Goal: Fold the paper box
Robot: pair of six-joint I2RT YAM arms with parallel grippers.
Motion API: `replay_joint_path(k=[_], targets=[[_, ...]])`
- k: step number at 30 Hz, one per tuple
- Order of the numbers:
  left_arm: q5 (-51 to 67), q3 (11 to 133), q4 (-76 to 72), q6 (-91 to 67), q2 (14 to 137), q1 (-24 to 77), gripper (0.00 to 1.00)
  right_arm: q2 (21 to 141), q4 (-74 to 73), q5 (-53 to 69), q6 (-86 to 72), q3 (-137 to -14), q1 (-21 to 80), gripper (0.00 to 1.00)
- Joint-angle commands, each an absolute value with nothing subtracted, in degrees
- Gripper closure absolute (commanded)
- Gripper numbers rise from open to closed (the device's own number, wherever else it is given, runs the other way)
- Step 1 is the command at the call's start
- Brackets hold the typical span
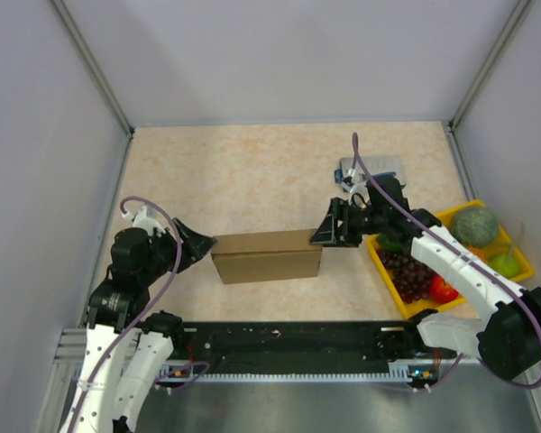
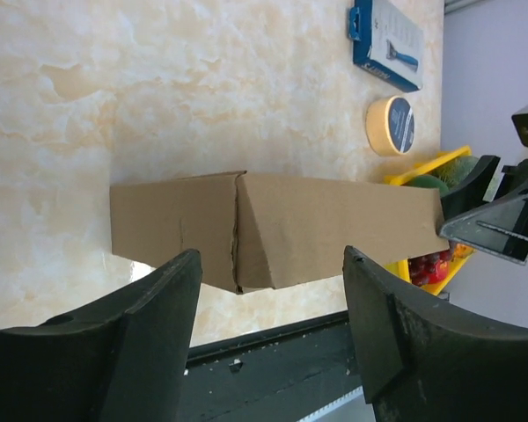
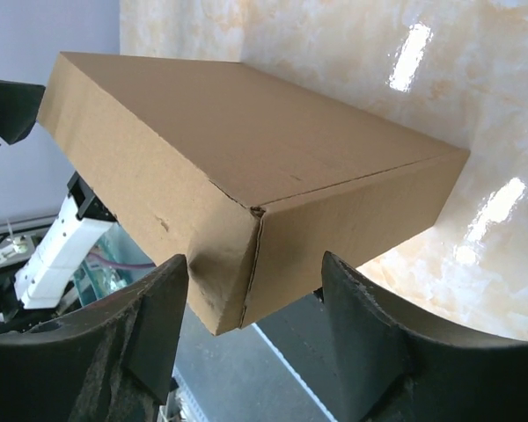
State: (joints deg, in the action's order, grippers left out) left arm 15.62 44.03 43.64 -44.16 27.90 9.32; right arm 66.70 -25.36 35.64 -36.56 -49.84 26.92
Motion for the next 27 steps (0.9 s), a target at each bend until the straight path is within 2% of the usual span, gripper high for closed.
replay_joint_path(k=[1,3,7,9,10,13,14,16,20,27], targets=[[17.84,39.58,41.76,-43.24,26.72,9.40,0.32,66.27,-25.84,34.63,-34.72,-51.86,26.81,0.37],[18.19,35.19,38.87,-44.21,25.32,9.32,0.36,66.36,-25.84,34.28,-34.45,-50.98,26.81,0.37],[18.20,28.49,36.56,-45.52,23.56,9.32,0.54,66.97,-25.75,33.22,-33.93,-49.83,26.72,0.40],[18.19,27.51,36.65,-45.53,22.42,9.23,0.56,66.88,-25.66,32.87,-33.93,-49.66,26.72,0.41],[18.45,27.94,36.65,-45.61,22.24,9.32,0.57,66.97,-25.75,32.87,-33.93,-49.66,26.72,0.41],[16.97,33.91,39.01,-44.91,22.23,9.23,0.44,67.06,-25.75,33.84,-33.84,-50.18,26.81,0.42],[16.09,35.75,39.81,-44.13,23.11,9.23,0.37,67.06,-25.75,34.01,-33.84,-50.36,26.72,0.42],[15.82,39.98,40.95,-43.77,24.34,9.32,0.32,66.97,-25.75,34.01,-33.84,-50.54,26.81,0.42],[15.47,40.52,40.96,-43.68,25.93,9.32,0.37,66.89,-25.75,34.10,-33.93,-50.80,26.81,0.43],[14.58,32.27,38.33,-45.88,23.29,9.14,0.51,66.97,-25.49,34.80,-33.66,-49.75,26.81,0.43]])
